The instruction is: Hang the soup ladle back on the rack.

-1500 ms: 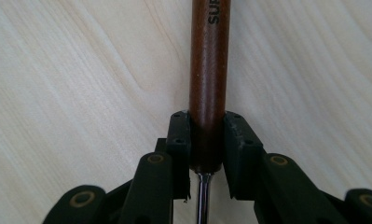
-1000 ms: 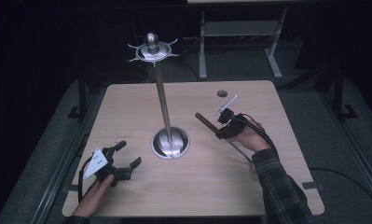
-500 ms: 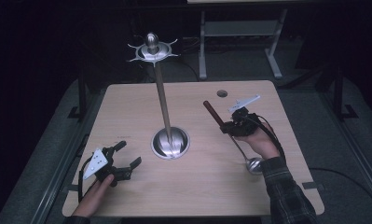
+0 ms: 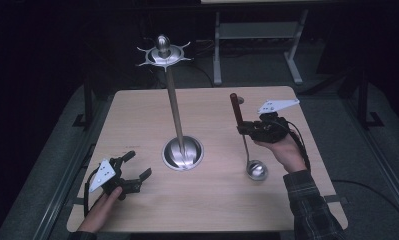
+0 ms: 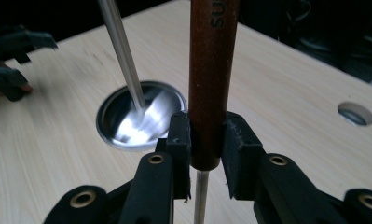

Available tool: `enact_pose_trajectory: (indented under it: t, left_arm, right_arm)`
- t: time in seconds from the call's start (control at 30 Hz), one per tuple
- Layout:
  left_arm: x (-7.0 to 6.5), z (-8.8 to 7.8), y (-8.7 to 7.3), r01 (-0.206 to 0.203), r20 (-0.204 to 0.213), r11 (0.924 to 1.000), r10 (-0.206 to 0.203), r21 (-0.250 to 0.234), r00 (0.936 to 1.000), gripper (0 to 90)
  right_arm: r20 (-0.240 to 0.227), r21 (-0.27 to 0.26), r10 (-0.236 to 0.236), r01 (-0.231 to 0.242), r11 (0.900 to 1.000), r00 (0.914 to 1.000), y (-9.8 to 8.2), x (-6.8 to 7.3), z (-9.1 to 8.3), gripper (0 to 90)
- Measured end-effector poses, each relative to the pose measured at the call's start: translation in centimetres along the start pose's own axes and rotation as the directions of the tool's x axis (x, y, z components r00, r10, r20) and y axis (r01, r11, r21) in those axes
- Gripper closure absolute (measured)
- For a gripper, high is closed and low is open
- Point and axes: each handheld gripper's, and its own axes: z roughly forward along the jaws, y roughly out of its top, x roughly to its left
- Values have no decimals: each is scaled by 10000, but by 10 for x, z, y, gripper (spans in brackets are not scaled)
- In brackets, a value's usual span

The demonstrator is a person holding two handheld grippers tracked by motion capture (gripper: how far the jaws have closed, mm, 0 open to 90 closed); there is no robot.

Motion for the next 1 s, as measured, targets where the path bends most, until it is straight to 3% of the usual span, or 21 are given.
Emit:
enact_pose_trajectory:
  t: [0.2,0.43,1.0]
  left_arm:
    - [0,0,0,14,-10,10000,-14,4,10000,97]
    - [0,0,0,7,-14,10000,-7,-41,10000,97]
    - [0,0,0,17,-9,10000,-17,-37,10000,97]
  right_arm:
    - [-329,-875,-55,26,9962,9994,8,4,-6,738]
    - [-589,-1548,-324,229,9877,9977,27,12,-14,738]
    - [-1351,-2169,-1048,738,9734,9853,74,27,-24,737]
